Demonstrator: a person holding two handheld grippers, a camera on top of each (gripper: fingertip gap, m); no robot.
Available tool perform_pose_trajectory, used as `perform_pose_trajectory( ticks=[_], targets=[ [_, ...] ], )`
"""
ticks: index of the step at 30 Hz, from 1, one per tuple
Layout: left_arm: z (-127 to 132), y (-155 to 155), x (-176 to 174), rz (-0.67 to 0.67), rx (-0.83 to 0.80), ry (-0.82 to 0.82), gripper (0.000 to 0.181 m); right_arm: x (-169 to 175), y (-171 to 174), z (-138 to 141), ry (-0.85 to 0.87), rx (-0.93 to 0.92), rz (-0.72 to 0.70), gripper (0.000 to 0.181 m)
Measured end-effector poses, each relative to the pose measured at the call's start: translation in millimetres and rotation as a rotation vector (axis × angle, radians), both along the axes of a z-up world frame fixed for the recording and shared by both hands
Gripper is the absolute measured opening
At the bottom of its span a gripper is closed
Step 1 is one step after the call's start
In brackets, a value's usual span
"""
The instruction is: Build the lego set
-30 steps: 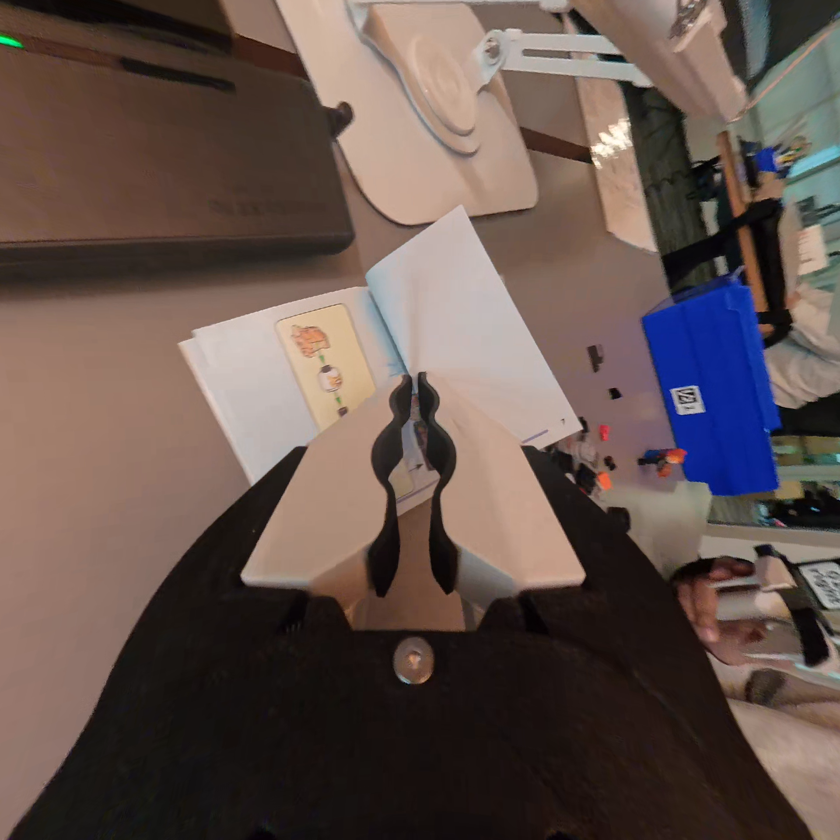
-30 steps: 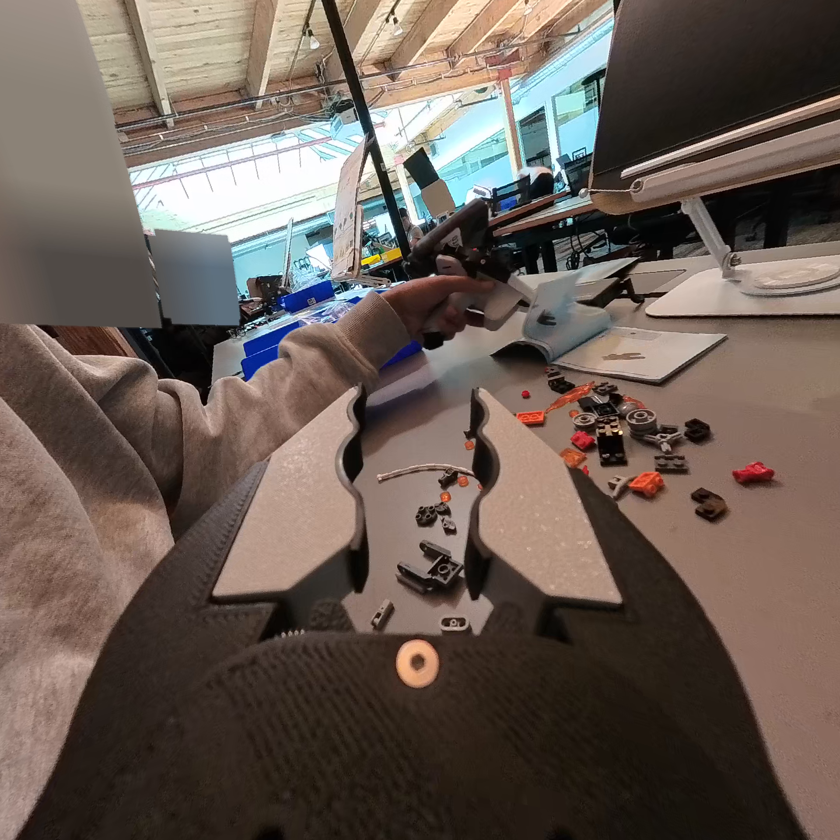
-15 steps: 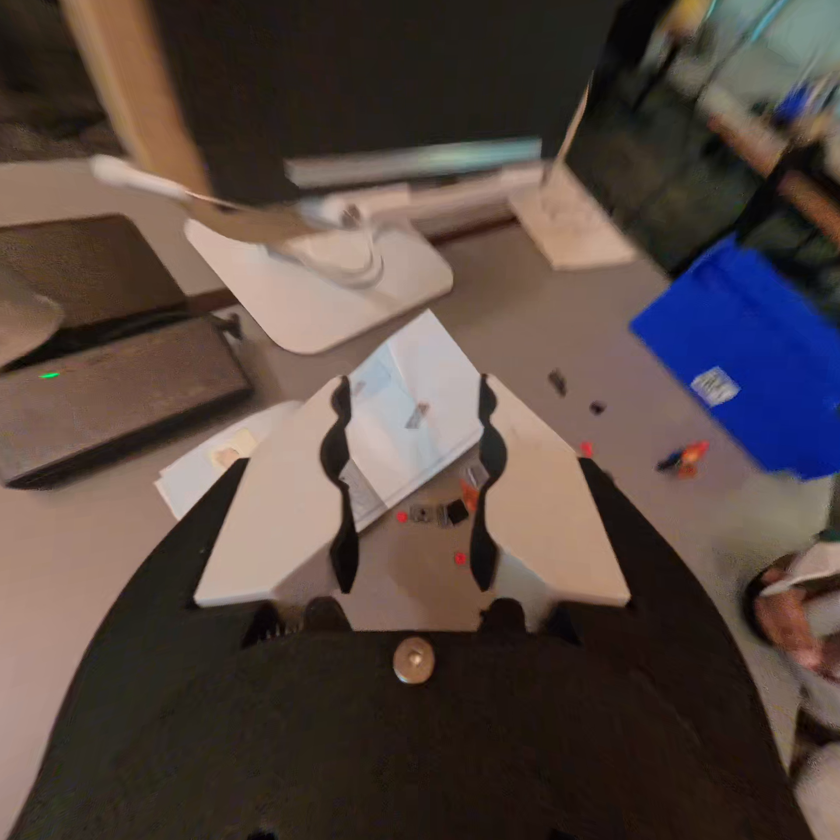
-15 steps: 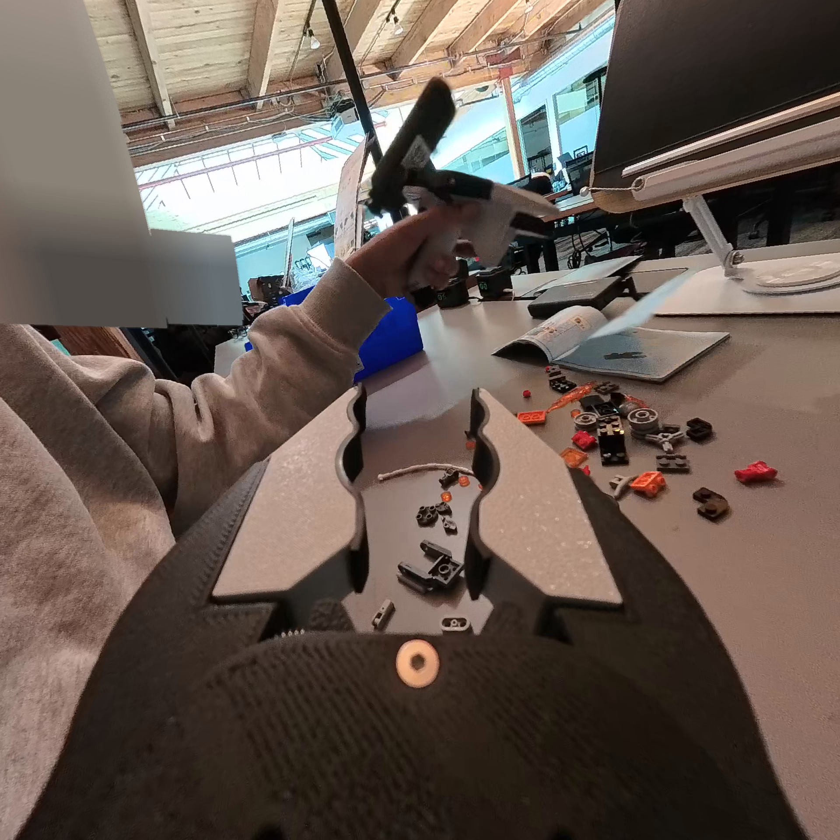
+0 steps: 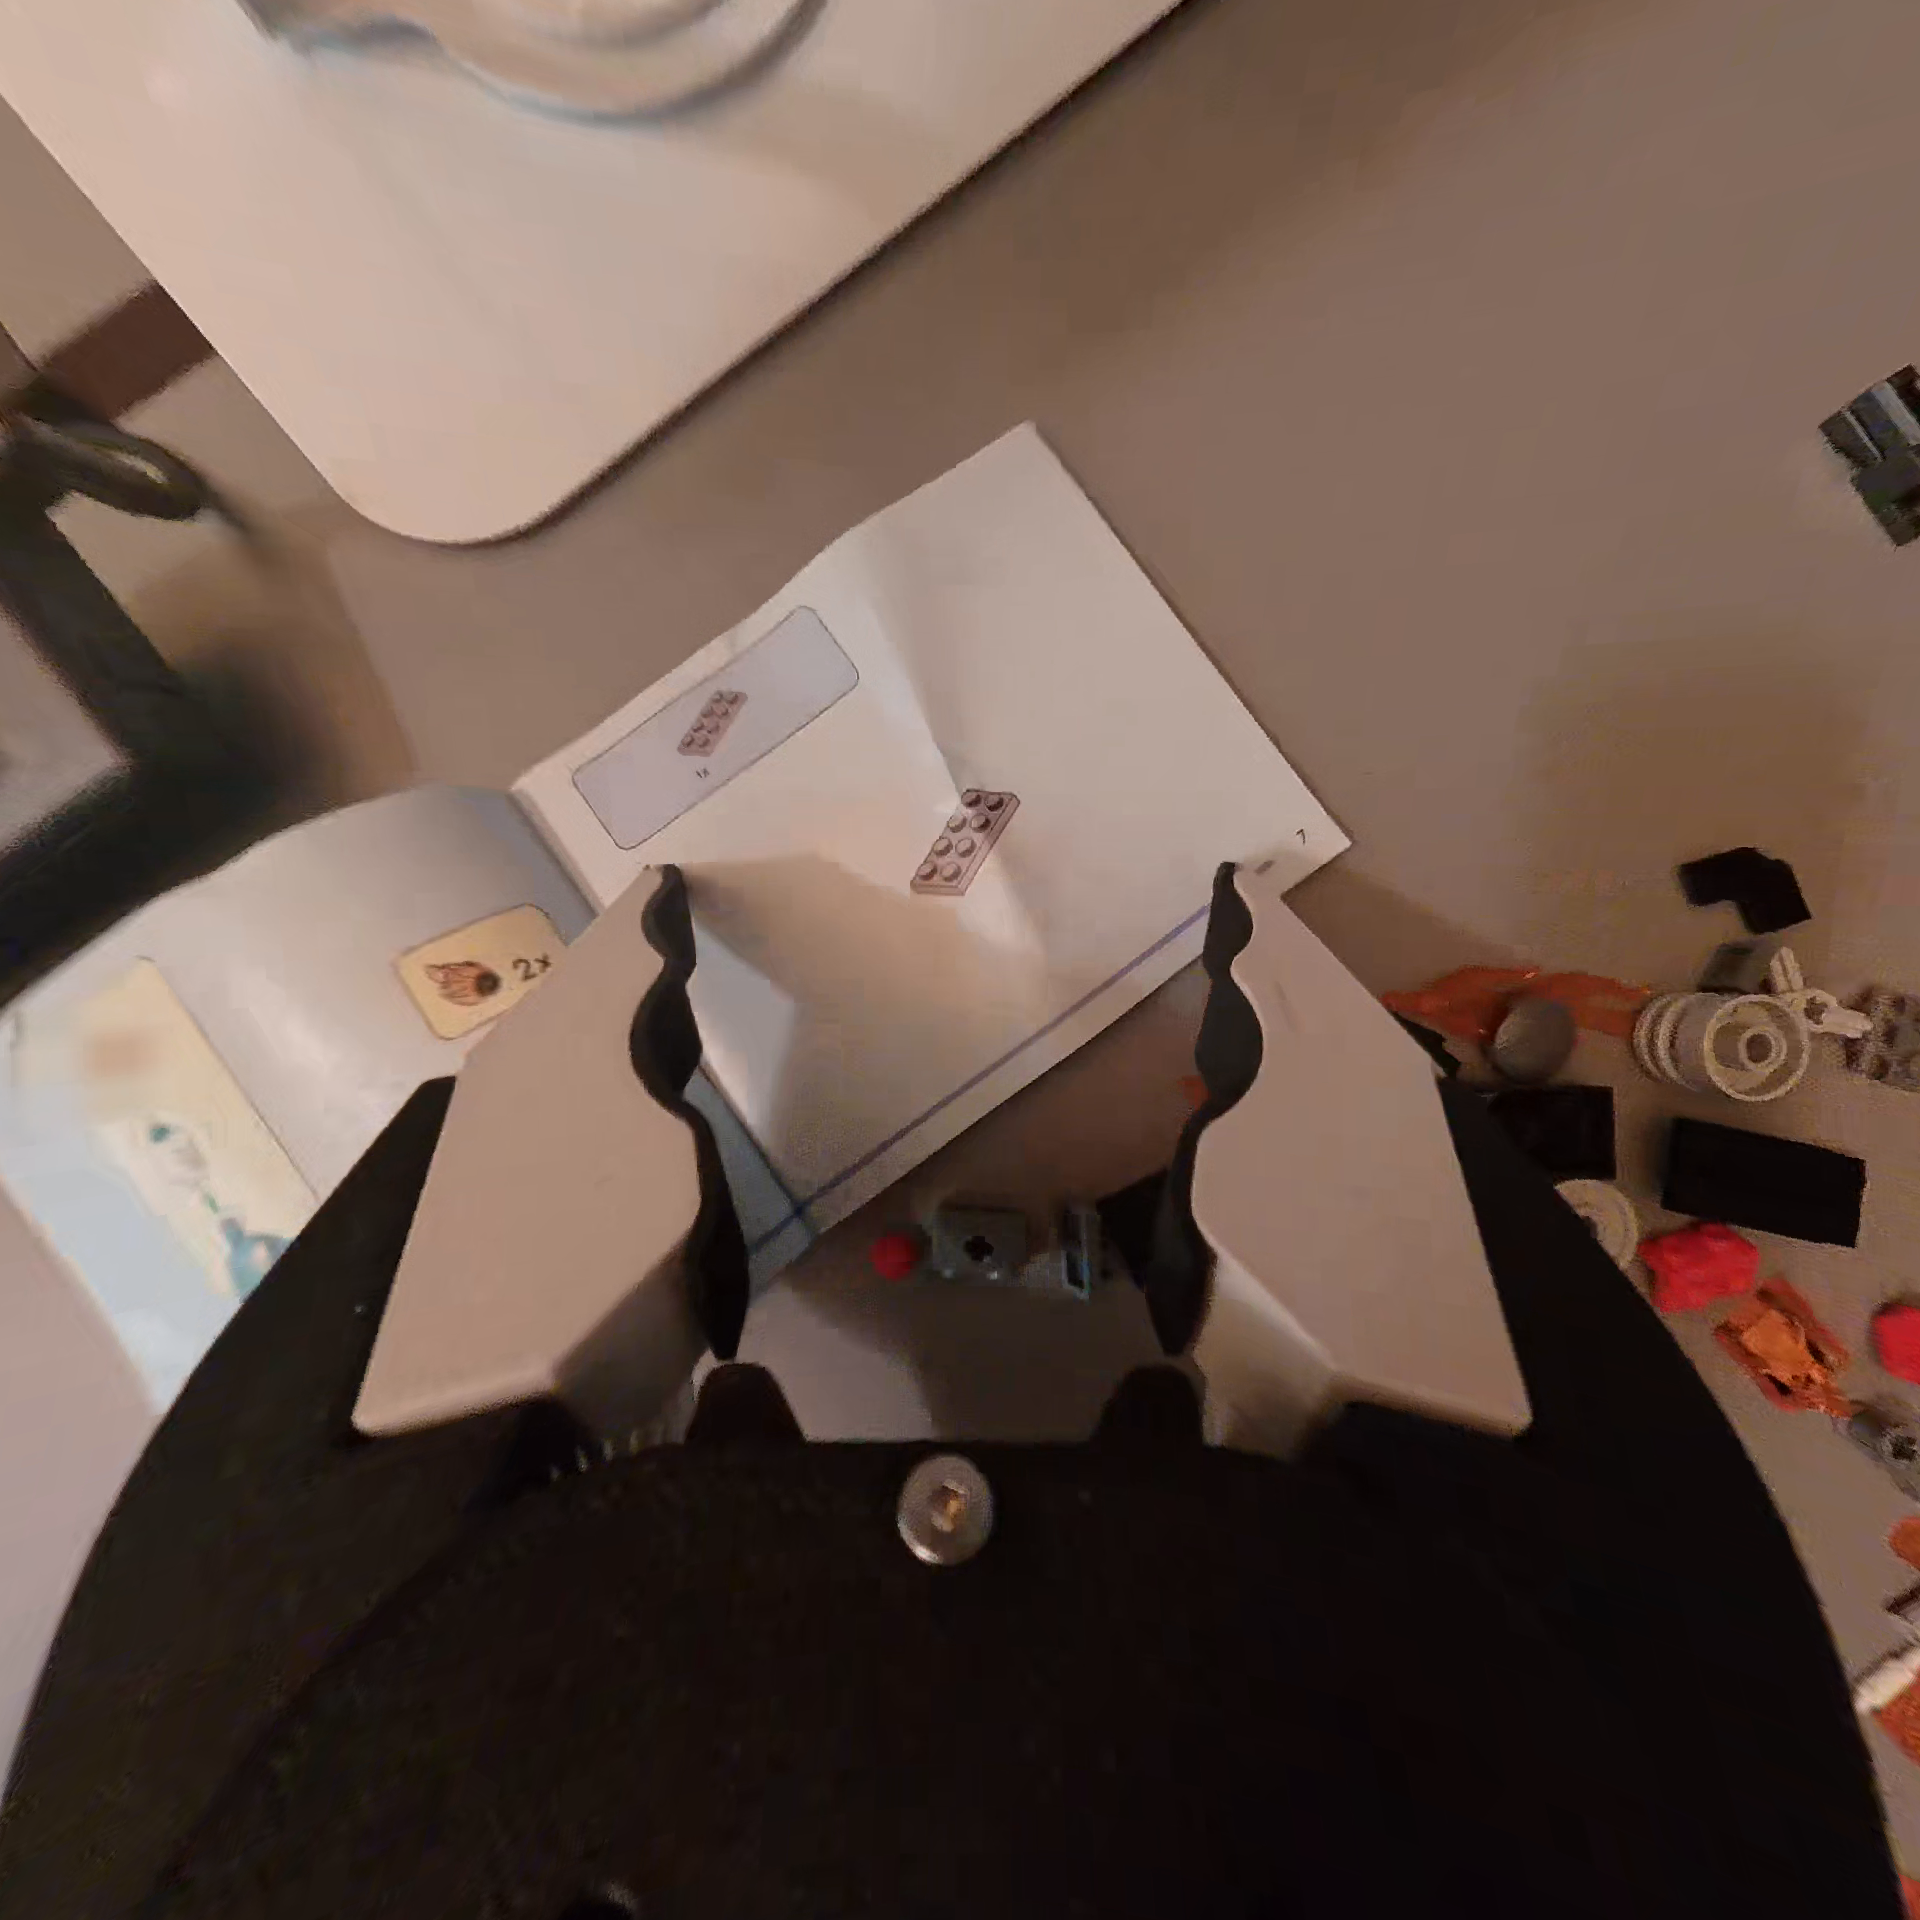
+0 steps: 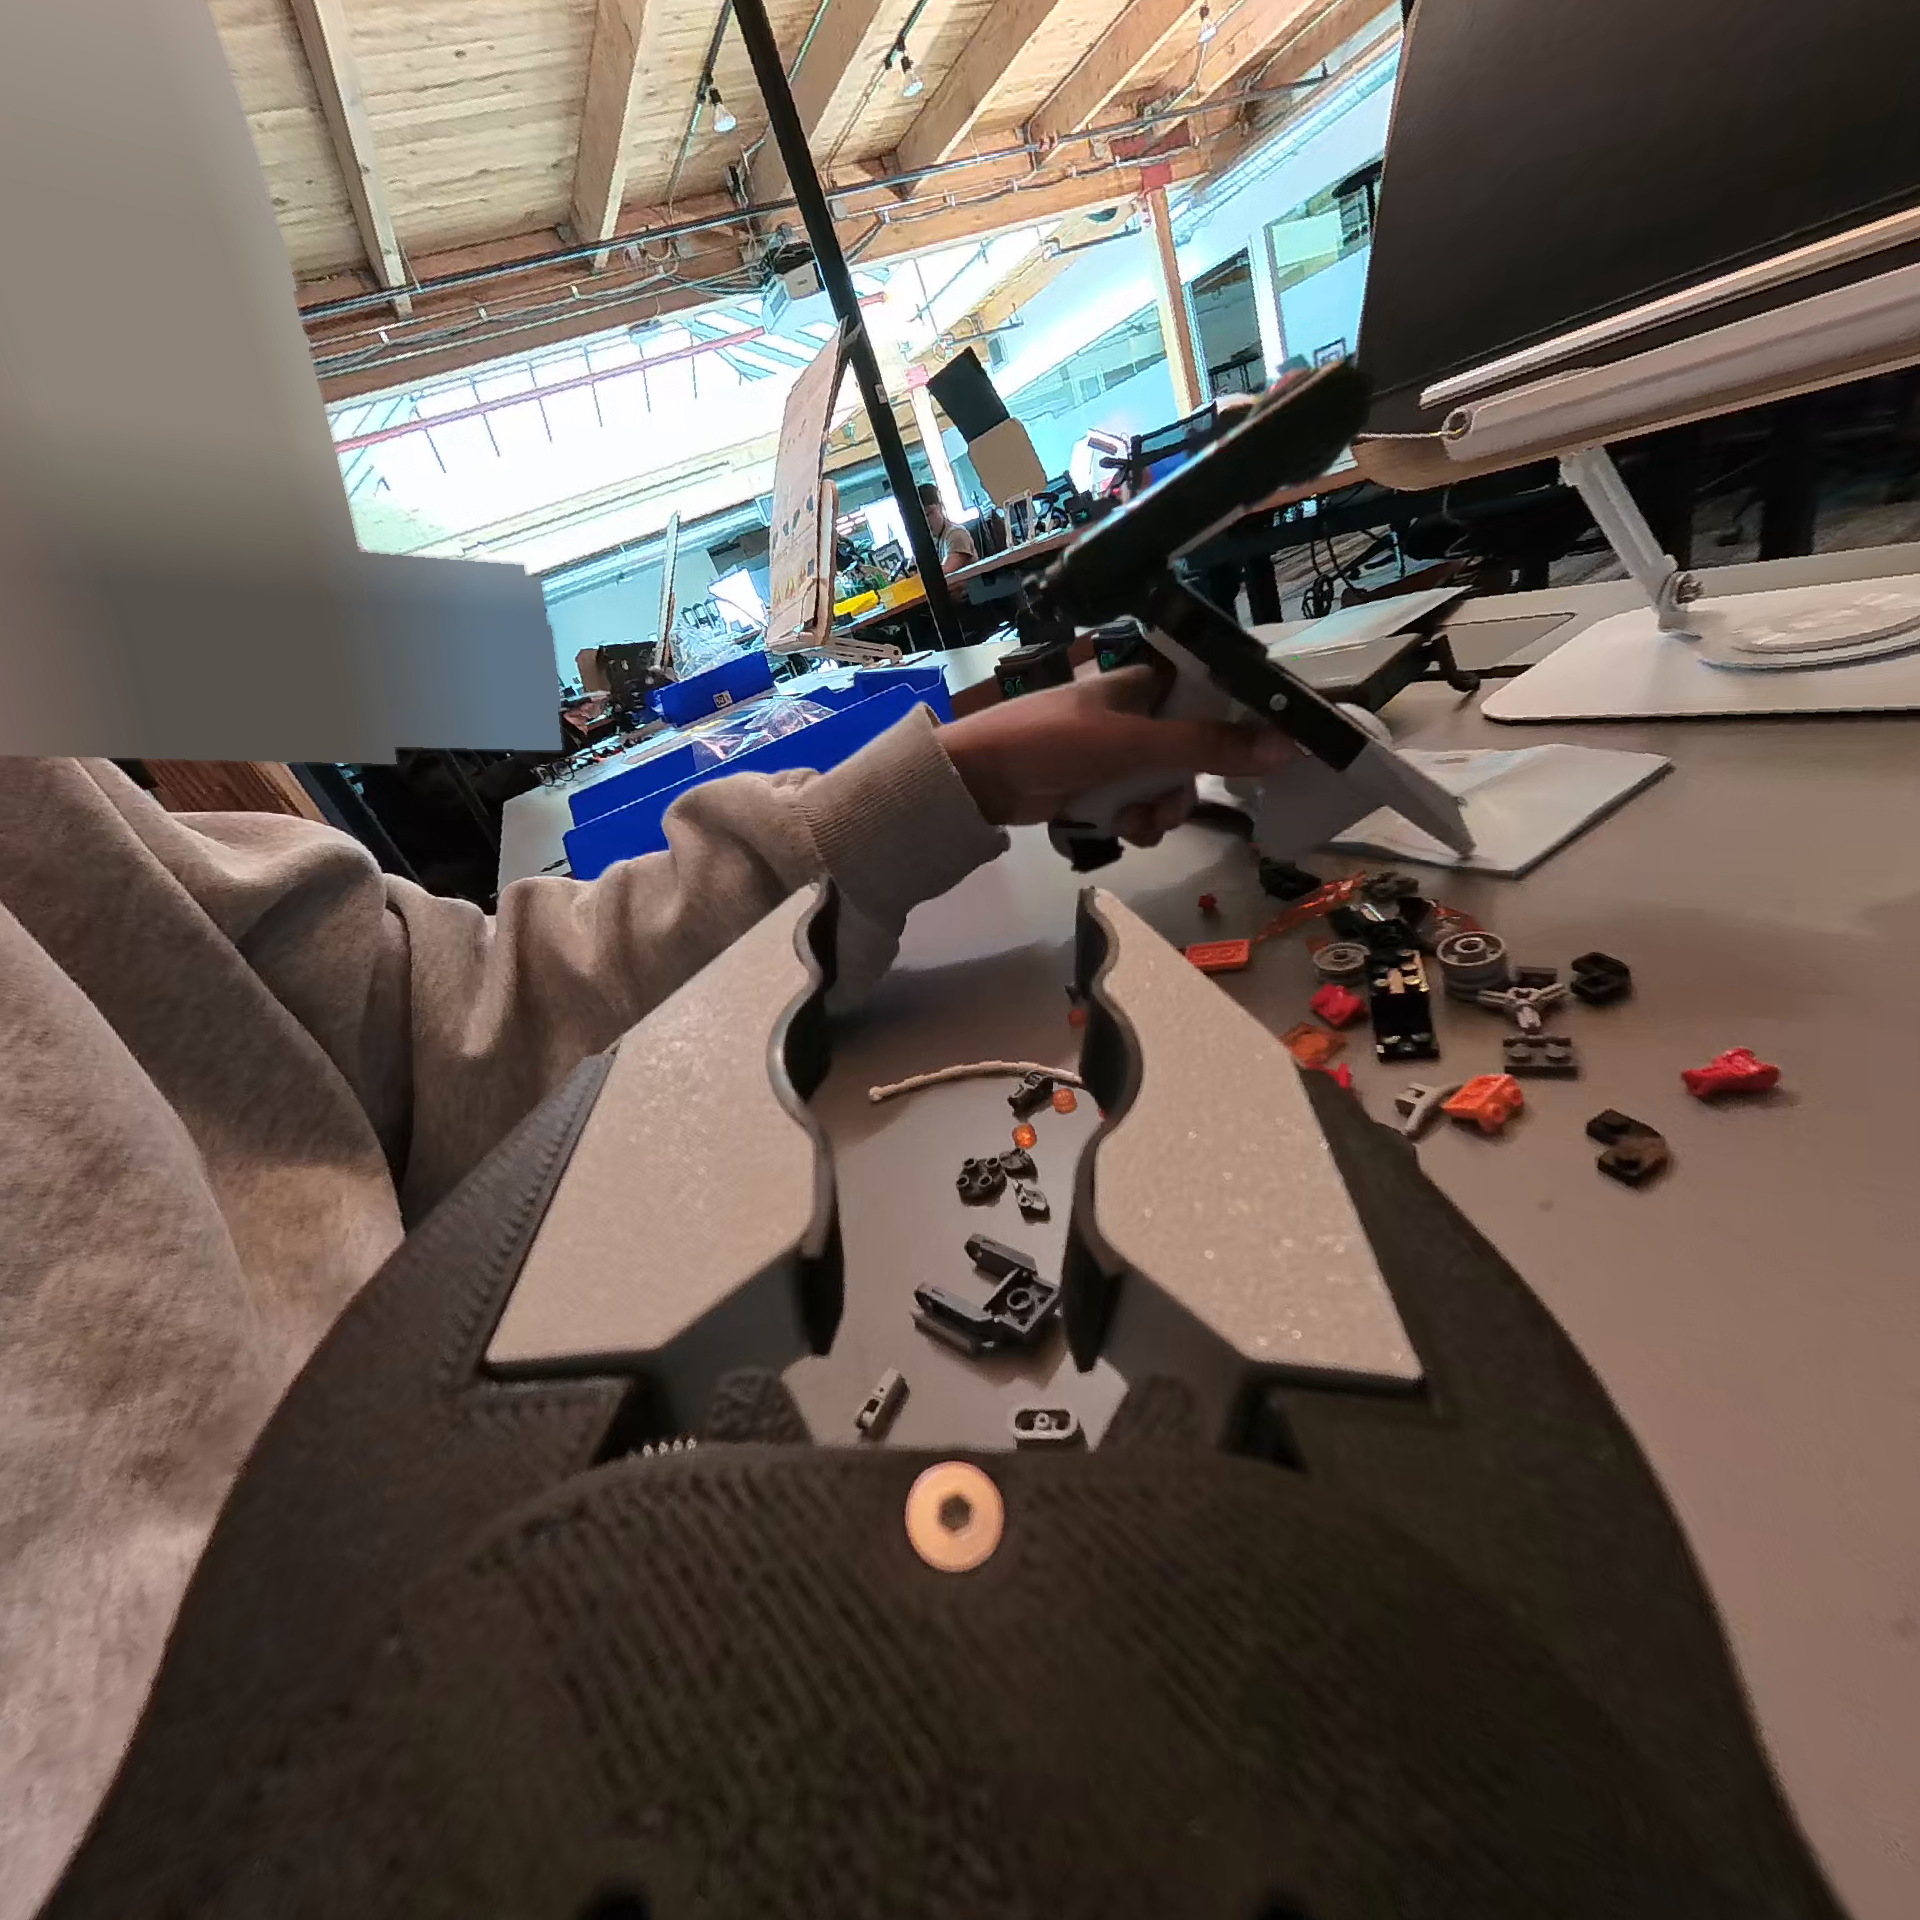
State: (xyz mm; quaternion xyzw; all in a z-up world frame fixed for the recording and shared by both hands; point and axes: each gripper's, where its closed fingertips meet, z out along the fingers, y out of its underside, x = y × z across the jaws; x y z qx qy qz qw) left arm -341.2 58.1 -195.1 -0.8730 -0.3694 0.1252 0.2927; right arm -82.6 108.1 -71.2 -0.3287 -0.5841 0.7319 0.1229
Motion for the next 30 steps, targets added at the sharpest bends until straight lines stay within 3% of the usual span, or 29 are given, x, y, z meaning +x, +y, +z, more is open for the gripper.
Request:
perform_pose_trajectory(
  ticks=[1,8,18,25,30],
  targets=[
    [0.1,0.9,-1.5,0.003,0.023,0.007,0.100,0.0,0.0,0.0,-0.001,-0.002,0.001,0.045],
    [-0.8,-0.6,-2.8,-0.008,0.027,0.022,0.099,-0.9,1.0,-0.1,-0.011,-0.013,0.002,0.045],
    [4.8,-19.7,-16.8,0.058,0.054,0.023,0.010,-0.7,2.1,0.4,-0.013,-0.020,0.000,0.044],
    [32.0,-38.9,-28.0,0.164,0.439,-0.183,0.000,-0.5,2.7,0.7,-0.015,-0.025,0.001,0.044],
    [45.9,-67.2,-35.6,0.210,0.523,-0.216,0.003,-0.6,2.6,0.4,-0.018,-0.025,0.002,0.044]
  ],
)
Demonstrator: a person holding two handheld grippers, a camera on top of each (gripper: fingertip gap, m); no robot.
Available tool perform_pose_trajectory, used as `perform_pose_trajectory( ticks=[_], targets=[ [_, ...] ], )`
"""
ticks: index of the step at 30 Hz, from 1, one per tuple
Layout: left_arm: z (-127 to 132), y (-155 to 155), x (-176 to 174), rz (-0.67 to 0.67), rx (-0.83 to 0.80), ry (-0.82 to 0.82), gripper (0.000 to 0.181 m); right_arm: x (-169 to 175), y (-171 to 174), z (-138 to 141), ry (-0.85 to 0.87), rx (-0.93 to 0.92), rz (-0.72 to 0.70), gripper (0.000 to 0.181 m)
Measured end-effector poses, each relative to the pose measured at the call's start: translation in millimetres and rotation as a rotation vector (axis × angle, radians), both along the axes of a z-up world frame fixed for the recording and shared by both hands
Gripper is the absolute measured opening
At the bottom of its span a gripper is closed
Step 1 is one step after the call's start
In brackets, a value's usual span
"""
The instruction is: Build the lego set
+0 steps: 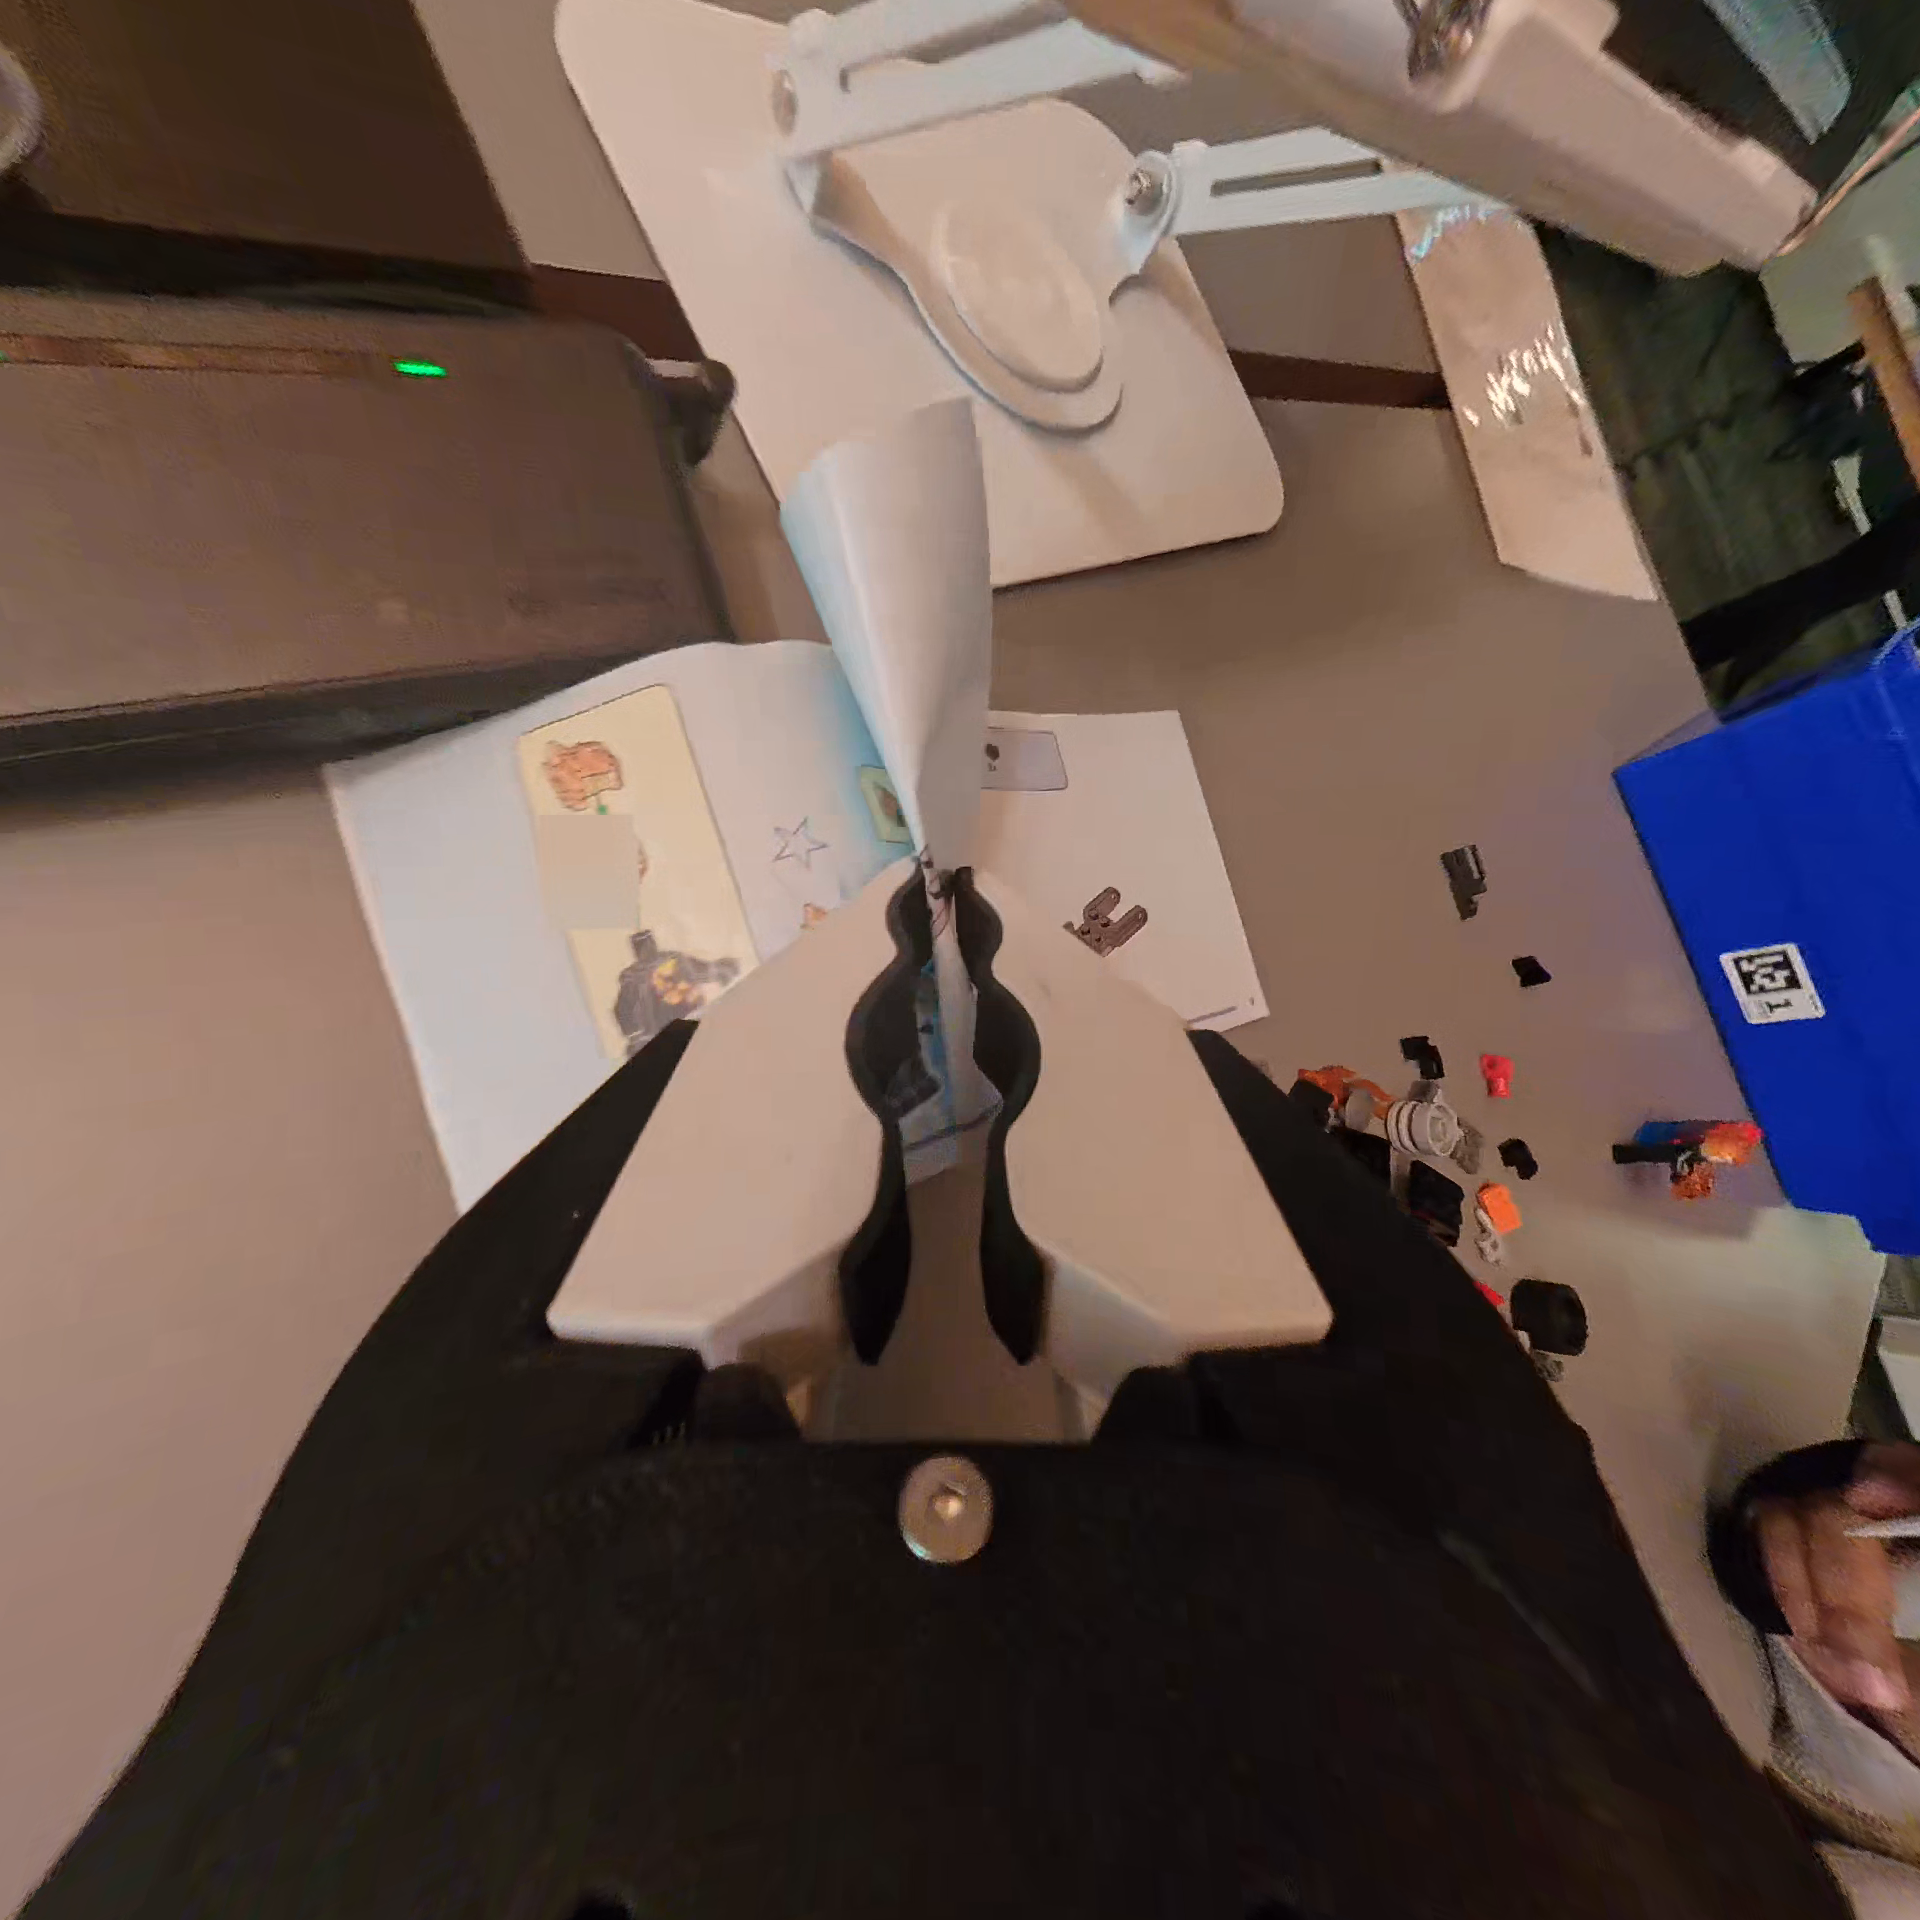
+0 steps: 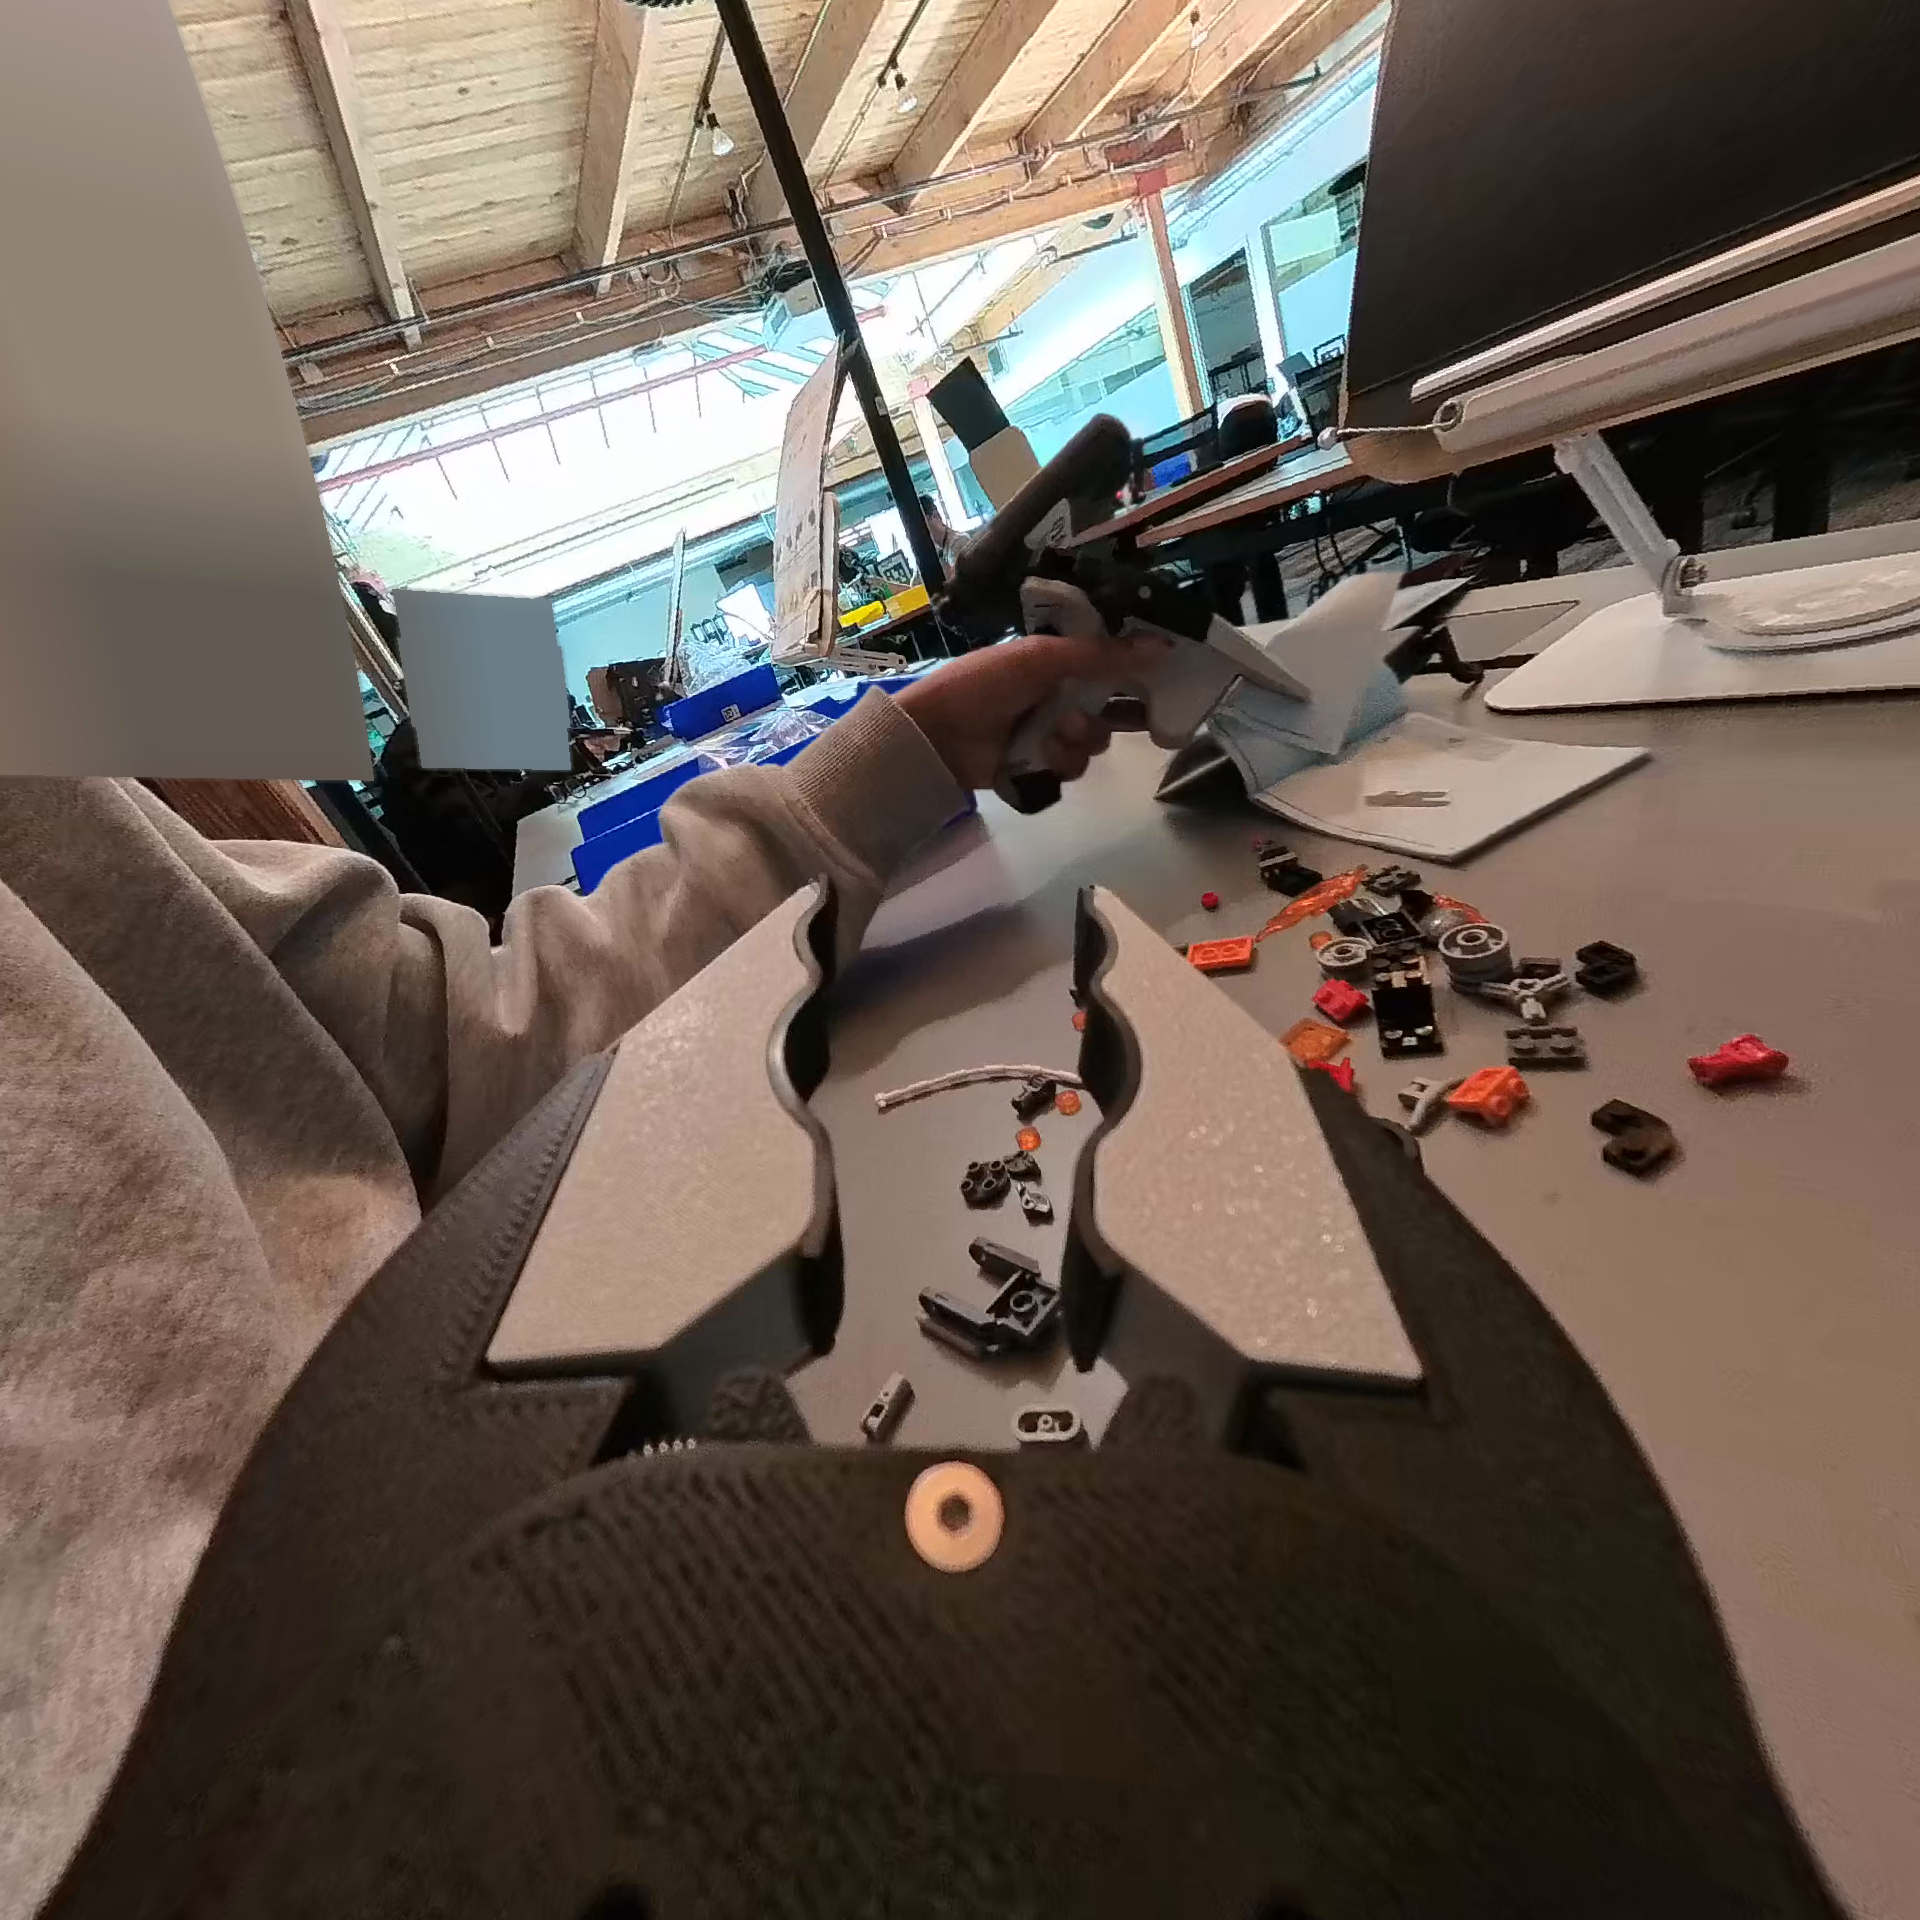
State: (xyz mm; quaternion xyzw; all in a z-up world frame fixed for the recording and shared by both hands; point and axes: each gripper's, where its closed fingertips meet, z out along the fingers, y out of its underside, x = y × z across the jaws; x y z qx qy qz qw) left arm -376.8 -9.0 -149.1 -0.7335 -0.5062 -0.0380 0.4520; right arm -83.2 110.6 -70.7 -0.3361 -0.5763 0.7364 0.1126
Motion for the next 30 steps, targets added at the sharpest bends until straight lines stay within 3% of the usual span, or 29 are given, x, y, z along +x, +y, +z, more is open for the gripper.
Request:
perform_pose_trajectory(
  ticks=[3,8,11,15,19,23,26,28,30],
  targets=[
    [0.1,-23.5,-8.2,0.059,-0.043,0.011,0.013,0.1,0.1,0.2,0.000,0.000,-0.001,0.044],
    [-6.7,-66.2,-18.3,0.142,-0.223,0.058,0.048,0.3,0.0,0.0,0.000,0.001,0.000,0.044],
    [-7.7,-70.3,-19.4,0.148,-0.306,0.094,0.064,0.2,-0.1,-0.1,-0.001,0.002,0.000,0.044],
    [-12.5,-85.2,-27.1,0.195,-0.581,0.190,0.075,0.3,0.1,0.1,0.001,0.002,-0.002,0.044],
    [1.3,-95.4,-33.5,0.254,-0.728,0.306,0.088,0.5,0.3,0.1,0.001,0.000,-0.002,0.044],
    [24.5,-90.4,-34.2,0.297,-0.643,0.357,0.087,0.5,0.3,0.1,0.000,-0.001,0.000,0.044],
    [61.4,-73.4,-29.4,0.308,-0.519,0.447,0.080,0.5,0.3,0.1,-0.001,-0.001,0.000,0.044],
    [92.4,-47.1,-17.1,0.244,-0.393,0.529,0.079,0.4,0.3,0.1,-0.002,-0.003,0.000,0.044],
    [107.1,-11.1,2.9,0.119,-0.256,0.540,0.085,0.3,0.2,0.1,-0.003,-0.004,0.002,0.044]
  ],
)
